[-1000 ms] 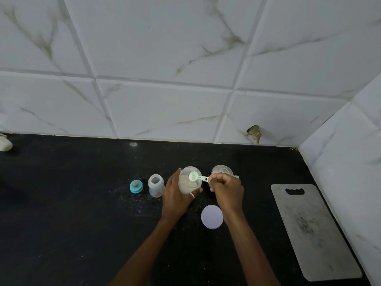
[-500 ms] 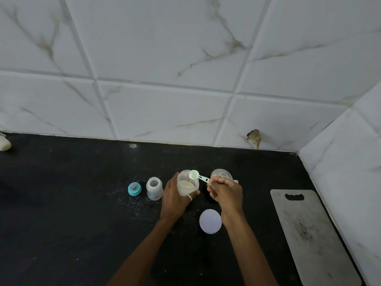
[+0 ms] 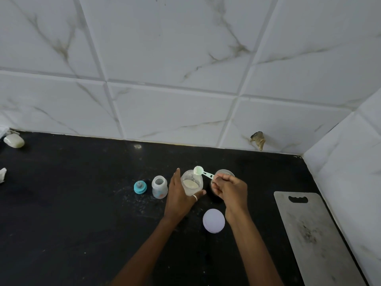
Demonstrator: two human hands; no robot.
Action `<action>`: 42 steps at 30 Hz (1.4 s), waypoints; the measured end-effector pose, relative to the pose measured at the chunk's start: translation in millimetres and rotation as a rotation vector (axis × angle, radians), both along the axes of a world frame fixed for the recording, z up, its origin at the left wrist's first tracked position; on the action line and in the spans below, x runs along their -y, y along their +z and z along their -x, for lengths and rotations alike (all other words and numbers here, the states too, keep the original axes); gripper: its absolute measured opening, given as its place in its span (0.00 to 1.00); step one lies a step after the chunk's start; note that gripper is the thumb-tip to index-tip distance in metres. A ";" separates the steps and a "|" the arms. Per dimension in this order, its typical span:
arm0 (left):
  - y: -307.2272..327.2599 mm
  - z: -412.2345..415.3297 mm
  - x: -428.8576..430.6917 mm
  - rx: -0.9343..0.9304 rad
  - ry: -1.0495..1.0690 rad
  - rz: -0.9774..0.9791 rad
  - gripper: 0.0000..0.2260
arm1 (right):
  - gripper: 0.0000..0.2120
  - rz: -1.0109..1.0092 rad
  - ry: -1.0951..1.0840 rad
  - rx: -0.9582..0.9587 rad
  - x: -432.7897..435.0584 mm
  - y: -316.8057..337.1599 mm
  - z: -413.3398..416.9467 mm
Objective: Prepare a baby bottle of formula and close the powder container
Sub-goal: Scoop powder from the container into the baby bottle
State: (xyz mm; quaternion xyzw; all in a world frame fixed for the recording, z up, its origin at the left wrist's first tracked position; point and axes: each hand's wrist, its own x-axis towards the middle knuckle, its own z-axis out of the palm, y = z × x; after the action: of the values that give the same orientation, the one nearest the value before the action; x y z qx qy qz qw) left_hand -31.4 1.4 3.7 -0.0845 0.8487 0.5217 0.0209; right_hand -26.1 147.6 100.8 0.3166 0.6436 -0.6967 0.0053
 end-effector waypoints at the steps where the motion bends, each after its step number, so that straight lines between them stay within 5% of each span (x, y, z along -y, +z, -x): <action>1: 2.4 -0.8 2.2 -0.017 0.004 0.000 0.55 | 0.08 -0.001 0.004 -0.005 0.8 0.9 0.5; 9: 14.4 -10.7 46.0 -0.170 0.049 0.051 0.44 | 0.05 -0.003 0.039 -0.034 12.9 6.7 1.9; 19: -19.6 -15.8 97.5 -0.031 0.127 -0.064 0.48 | 0.05 0.033 0.057 -0.021 30.1 1.0 1.9; 29: -31.6 -2.6 98.5 -0.061 0.048 -0.076 0.22 | 0.05 0.010 0.038 -0.010 31.8 4.5 -1.5; 42: 21.9 -1.8 103.9 -0.123 0.085 -0.076 0.23 | 0.05 0.077 0.026 -0.077 37.8 50.3 -2.5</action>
State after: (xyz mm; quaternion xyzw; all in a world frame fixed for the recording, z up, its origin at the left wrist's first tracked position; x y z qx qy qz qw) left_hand -29.6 -102.5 25.6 -0.0871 0.8235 0.5583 -0.0502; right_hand -23.6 109.9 151.1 0.2805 0.6203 -0.7325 0.0017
